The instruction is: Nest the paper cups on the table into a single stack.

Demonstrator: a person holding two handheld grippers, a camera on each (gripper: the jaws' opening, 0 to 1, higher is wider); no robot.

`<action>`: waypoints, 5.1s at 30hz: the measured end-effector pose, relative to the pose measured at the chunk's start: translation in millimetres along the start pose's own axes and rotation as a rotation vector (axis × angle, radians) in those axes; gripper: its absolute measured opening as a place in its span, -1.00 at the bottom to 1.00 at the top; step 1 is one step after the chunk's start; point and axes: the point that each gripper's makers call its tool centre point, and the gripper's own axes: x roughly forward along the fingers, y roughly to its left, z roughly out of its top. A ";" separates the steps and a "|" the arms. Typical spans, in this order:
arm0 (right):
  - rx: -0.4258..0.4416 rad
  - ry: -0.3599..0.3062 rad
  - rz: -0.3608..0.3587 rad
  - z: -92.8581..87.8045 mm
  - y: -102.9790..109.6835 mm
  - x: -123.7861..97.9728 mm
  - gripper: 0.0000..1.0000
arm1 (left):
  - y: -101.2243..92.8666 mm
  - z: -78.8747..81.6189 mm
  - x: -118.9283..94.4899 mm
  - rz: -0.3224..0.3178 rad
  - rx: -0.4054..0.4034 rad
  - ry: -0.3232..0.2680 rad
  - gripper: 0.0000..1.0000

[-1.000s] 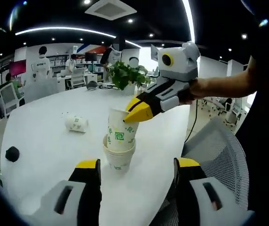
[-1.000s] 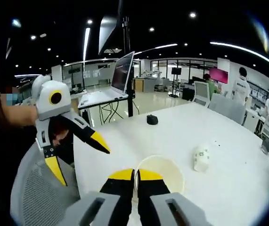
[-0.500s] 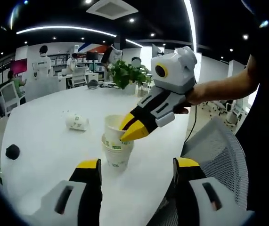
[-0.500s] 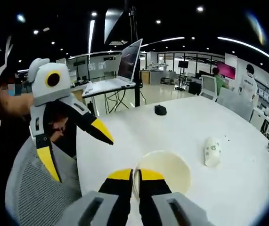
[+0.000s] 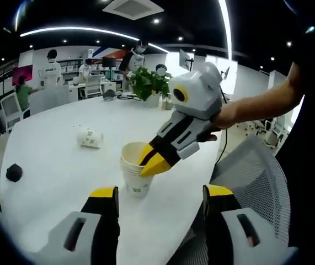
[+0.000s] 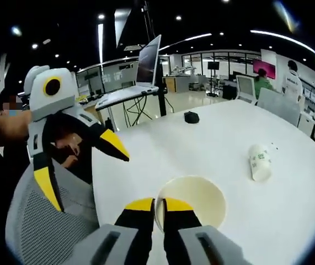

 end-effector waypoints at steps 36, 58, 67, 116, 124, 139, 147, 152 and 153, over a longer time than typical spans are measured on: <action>0.028 -0.165 -0.137 25.6 -16.7 -44.0 -0.45 | 47.1 40.1 2.1 0.063 -0.036 -0.078 0.24; 0.005 -0.164 -0.340 31.9 -134.2 -41.9 0.25 | 51.6 32.6 -28.4 0.160 -0.016 -0.114 0.79; -0.019 -0.124 -0.418 19.0 -188.5 -19.7 0.35 | 59.0 34.6 -32.8 0.181 -0.034 -0.136 0.97; 0.112 -0.082 -0.431 14.2 -273.3 61.0 0.09 | 77.6 13.7 -40.1 0.265 -0.092 -0.091 0.92; 0.126 -0.034 -0.403 4.5 -271.5 71.1 -0.18 | 83.2 12.7 -45.6 0.287 -0.126 -0.113 0.80; 0.106 -0.032 -0.359 5.7 -250.9 61.5 -0.28 | 84.3 15.0 -42.0 0.272 -0.125 -0.122 0.63; 0.080 -0.075 -0.342 10.5 -223.8 35.2 -0.29 | 84.2 31.0 -36.2 0.242 -0.114 -0.160 0.53; 0.073 -0.111 -0.328 11.2 -207.0 15.6 -0.29 | 81.7 39.6 -29.0 0.216 -0.093 -0.166 0.47; 0.070 -0.119 -0.325 12.1 -203.5 11.5 -0.29 | 81.2 41.3 -27.6 0.211 -0.092 -0.168 0.46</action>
